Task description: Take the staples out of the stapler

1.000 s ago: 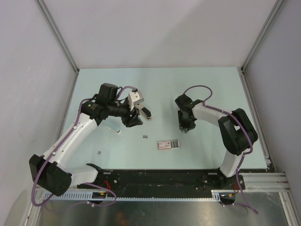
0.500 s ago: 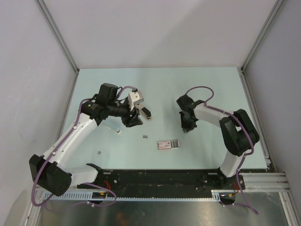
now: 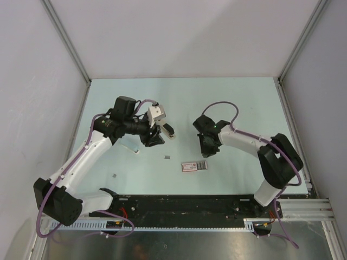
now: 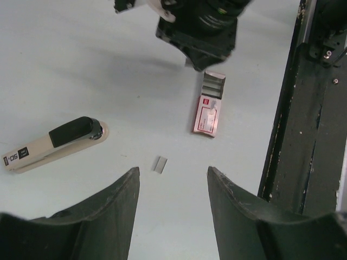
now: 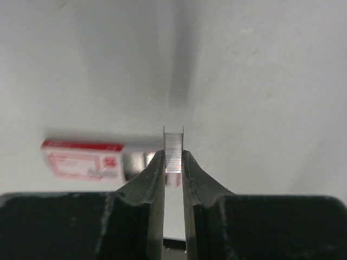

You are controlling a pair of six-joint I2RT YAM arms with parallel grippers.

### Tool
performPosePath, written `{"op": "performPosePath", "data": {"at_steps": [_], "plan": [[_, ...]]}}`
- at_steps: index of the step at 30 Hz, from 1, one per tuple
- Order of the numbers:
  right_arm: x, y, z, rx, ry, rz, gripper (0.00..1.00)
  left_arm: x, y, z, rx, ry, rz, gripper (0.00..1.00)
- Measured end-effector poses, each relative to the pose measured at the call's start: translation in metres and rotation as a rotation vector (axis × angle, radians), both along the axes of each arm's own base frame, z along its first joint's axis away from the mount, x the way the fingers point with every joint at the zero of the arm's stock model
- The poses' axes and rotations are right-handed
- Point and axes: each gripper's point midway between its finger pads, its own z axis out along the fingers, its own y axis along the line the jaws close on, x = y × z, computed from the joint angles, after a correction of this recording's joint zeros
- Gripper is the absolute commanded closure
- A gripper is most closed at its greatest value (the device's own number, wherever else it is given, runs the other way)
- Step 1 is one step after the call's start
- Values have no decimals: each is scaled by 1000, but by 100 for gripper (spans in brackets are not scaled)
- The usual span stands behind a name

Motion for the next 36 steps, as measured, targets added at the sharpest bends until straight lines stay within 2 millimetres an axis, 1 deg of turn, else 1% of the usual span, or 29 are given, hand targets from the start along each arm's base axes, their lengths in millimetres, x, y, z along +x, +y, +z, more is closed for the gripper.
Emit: {"op": "performPosePath", "data": {"at_steps": [3, 5, 7, 14, 16, 19, 22, 26, 36], "plan": [[-20, 21, 20, 43, -25, 32, 94, -1, 0, -2, 2, 4, 0, 42], [-31, 31, 28, 66, -33, 41, 93, -1, 1, -2, 3, 6, 0, 42], [-40, 37, 33, 78, -30, 37, 94, -2, 1, -2, 2, 4, 0, 42], [-60, 48, 30, 65, -16, 8, 94, -3, 1, -1, -1, -1, 0, 42], [-65, 50, 26, 58, -16, -2, 94, -3, 1, -1, -1, -1, 0, 42], [-73, 48, 18, 39, -3, -15, 94, -3, 2, -1, 0, -1, 0, 42], [-77, 42, 11, 21, 7, -33, 94, -3, 2, -1, 0, -1, 0, 42], [-78, 38, 5, 9, 4, -47, 94, -3, 2, -1, 0, -1, 0, 42], [-71, 41, 4, 23, -10, -54, 93, -4, 2, 0, -2, -4, 0, 42]]}}
